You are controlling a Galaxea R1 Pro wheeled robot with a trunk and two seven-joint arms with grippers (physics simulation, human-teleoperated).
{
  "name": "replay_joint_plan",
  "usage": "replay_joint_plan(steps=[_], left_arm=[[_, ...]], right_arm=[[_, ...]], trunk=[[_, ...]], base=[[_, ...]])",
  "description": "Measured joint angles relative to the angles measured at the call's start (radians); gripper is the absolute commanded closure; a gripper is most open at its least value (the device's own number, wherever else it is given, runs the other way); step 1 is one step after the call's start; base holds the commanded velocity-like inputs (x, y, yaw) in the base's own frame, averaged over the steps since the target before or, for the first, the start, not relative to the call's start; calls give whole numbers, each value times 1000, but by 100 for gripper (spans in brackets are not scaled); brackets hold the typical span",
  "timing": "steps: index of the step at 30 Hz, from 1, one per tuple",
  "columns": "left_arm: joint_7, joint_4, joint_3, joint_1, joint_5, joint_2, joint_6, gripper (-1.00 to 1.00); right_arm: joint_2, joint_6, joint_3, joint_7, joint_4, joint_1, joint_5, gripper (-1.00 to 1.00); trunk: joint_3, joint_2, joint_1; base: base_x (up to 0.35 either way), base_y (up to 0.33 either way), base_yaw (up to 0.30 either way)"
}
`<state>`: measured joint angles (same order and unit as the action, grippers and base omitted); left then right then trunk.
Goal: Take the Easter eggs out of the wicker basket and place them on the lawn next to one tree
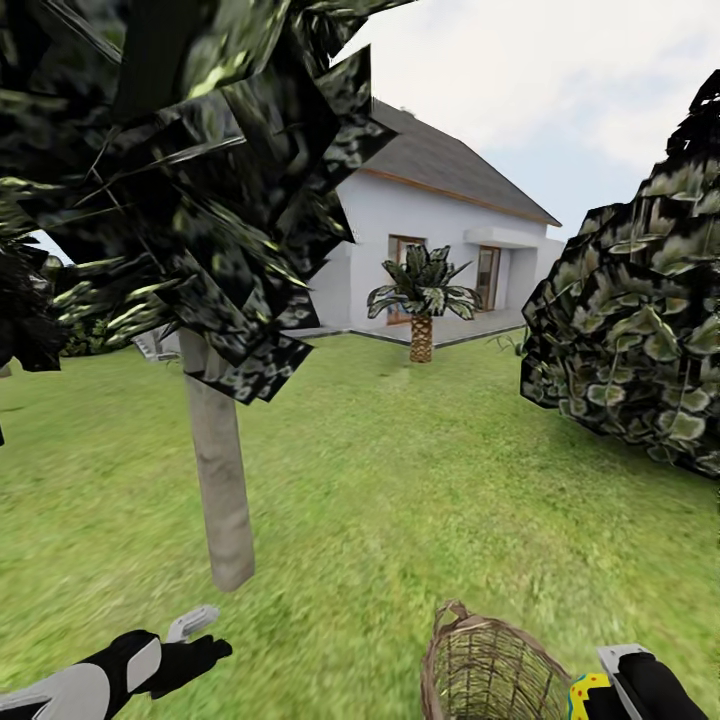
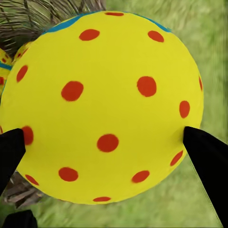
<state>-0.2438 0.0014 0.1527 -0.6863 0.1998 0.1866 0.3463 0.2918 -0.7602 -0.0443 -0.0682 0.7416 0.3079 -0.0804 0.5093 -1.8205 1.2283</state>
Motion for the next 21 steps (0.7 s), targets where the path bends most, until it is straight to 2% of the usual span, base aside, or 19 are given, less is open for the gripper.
replay_joint_plan(steps=[6, 21], left_arm=[[-2, 0, 0, 0, 0, 0, -2, -100], [-3, 0, -1, 0, -1, -1, -5, -100]], right_arm=[[1, 1, -1, 0, 7, 0, 0, 100], [3, -1, -9, -2, 12, 0, 0, 100]], trunk=[[0, 0, 0], [0, 0, 0]], base=[[10, -90, 0], [0, -318, 0]])
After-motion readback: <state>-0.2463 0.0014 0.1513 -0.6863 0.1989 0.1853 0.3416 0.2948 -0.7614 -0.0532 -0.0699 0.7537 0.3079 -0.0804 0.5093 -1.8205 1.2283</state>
